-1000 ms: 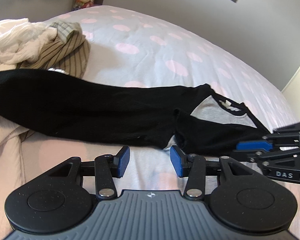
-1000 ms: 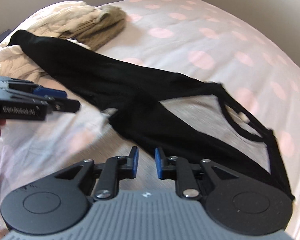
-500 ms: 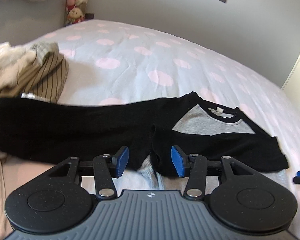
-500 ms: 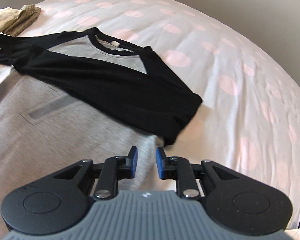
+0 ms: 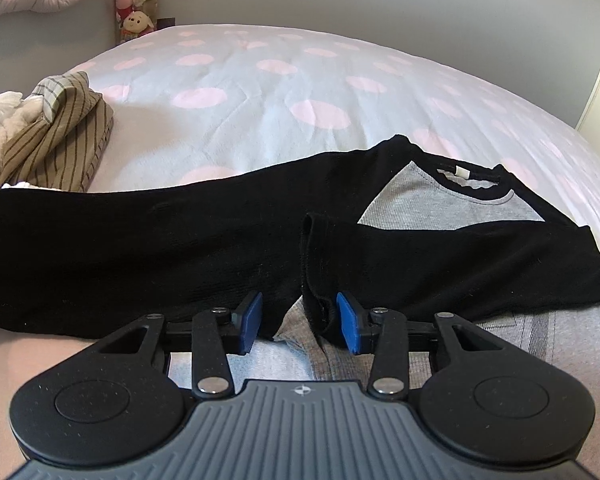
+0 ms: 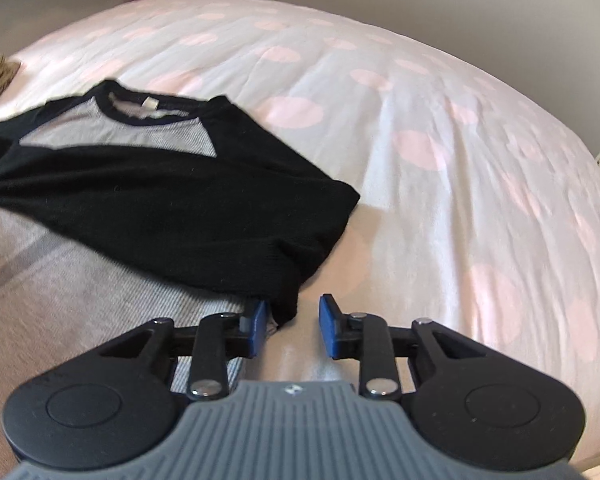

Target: Fold clothes

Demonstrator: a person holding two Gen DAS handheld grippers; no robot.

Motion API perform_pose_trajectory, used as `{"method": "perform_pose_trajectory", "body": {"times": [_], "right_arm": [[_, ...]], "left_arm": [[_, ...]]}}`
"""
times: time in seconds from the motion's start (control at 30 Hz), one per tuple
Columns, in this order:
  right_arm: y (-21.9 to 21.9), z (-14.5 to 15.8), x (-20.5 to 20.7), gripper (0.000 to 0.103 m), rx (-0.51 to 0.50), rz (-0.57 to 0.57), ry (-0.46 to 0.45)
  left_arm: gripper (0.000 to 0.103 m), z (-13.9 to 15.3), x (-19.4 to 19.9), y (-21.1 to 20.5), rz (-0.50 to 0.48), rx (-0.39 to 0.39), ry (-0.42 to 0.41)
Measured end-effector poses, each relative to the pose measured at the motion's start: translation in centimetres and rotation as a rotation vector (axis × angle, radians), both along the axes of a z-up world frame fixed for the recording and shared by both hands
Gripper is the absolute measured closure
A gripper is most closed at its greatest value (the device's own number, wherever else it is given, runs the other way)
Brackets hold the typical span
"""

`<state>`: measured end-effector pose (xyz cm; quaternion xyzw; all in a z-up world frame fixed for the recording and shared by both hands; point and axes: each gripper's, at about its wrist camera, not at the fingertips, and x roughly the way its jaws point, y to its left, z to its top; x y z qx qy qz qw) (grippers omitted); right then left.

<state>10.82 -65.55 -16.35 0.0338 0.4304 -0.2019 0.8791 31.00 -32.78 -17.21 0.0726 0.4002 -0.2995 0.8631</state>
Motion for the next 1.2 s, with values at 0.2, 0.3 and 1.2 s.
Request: {"method": "perform_pose_trajectory", "body": {"times": [0.2,0.3,1.2], "right_arm": [[0.4,0.0,0.2,0.098,-0.009,0.012,0.017],[0.1,-0.1,-0.3,0.099,-0.043,-0.007,0.071],[3.3,-1.6,-3.7,0.081,-0.099,-0.203,-0.261]], "left_arm": [[0.095,0.2,0.2,0.0,0.014,-0.006,0.002],[0.097,0.1,0.8,0.7,0.046,-0.037,0.040],[0.093,1.1,5.7,-3.3,0.024,-0.030,0.094]]}}
